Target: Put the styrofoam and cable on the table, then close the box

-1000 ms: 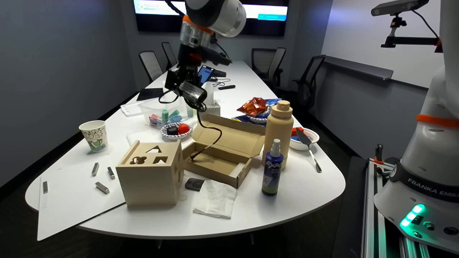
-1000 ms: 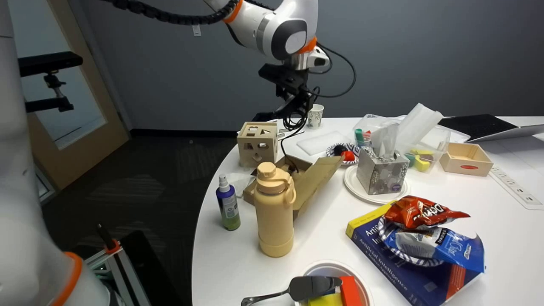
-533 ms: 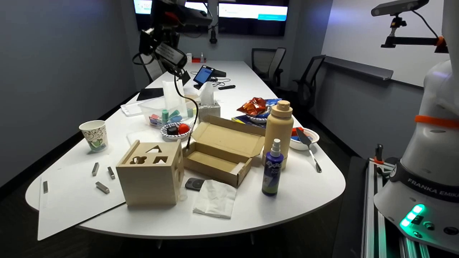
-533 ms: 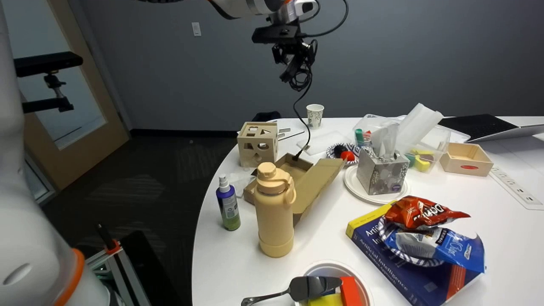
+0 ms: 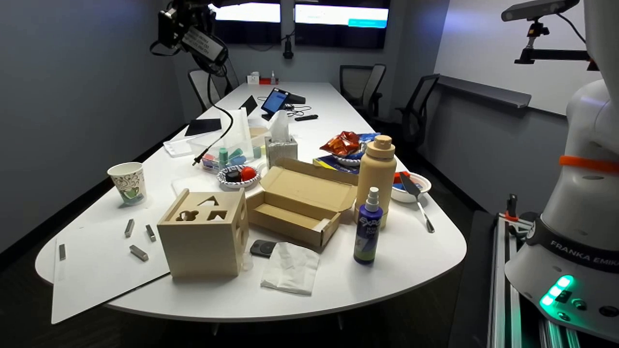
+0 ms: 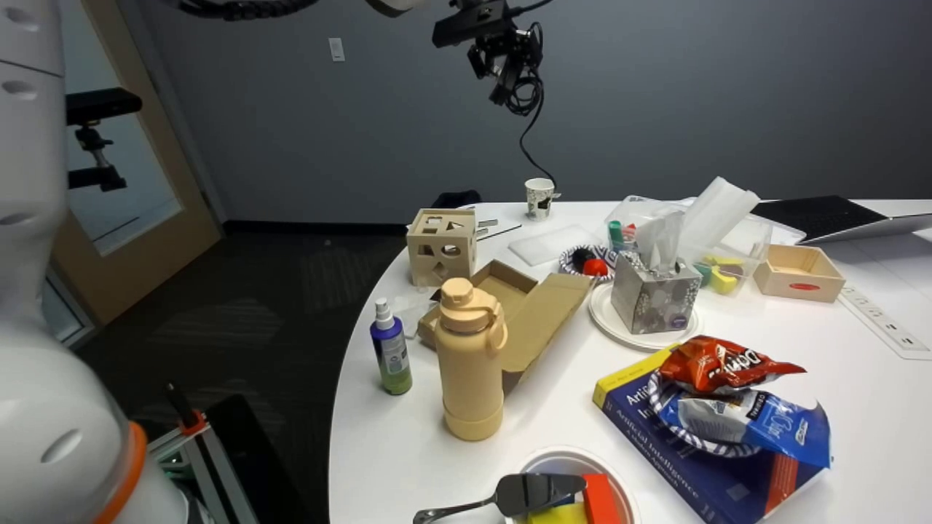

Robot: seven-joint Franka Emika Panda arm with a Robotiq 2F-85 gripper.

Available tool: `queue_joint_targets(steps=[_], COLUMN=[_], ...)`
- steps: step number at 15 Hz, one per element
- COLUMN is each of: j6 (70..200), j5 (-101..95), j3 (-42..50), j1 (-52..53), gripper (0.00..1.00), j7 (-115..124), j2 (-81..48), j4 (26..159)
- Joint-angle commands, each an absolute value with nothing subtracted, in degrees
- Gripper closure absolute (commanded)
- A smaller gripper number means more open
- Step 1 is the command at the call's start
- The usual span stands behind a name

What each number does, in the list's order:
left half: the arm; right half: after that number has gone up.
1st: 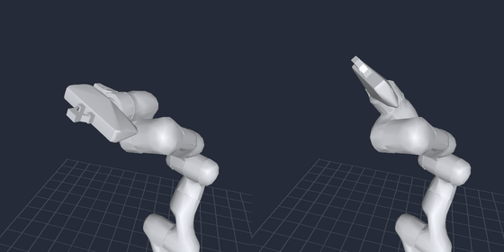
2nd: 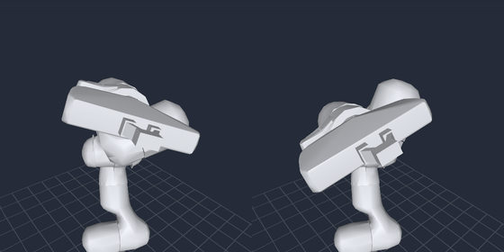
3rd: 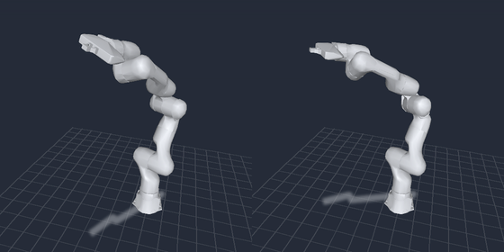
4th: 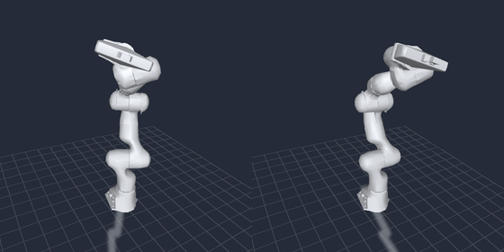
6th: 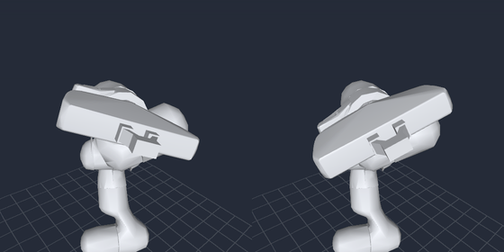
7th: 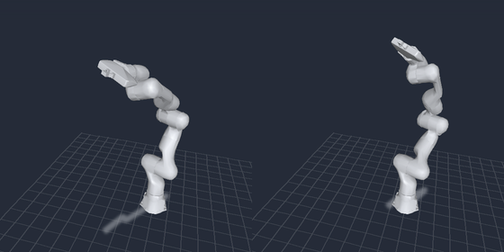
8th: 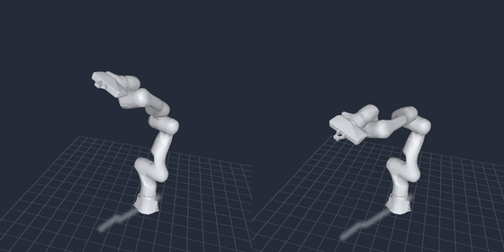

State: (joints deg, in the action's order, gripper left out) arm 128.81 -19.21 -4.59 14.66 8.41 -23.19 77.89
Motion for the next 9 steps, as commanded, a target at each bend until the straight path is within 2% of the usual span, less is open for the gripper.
queue_joint_targets(steps=[1, 9], j6=[127.88, 127.7], j5=[-16.79, -7.66], j3=[-4.14, -5.96], j1=[13.69, 10.87], gripper=[0.93, 0.93], j7=[5.72, -3.0], j2=[-30.37, -43.8], j4=[70.77, 61.91])
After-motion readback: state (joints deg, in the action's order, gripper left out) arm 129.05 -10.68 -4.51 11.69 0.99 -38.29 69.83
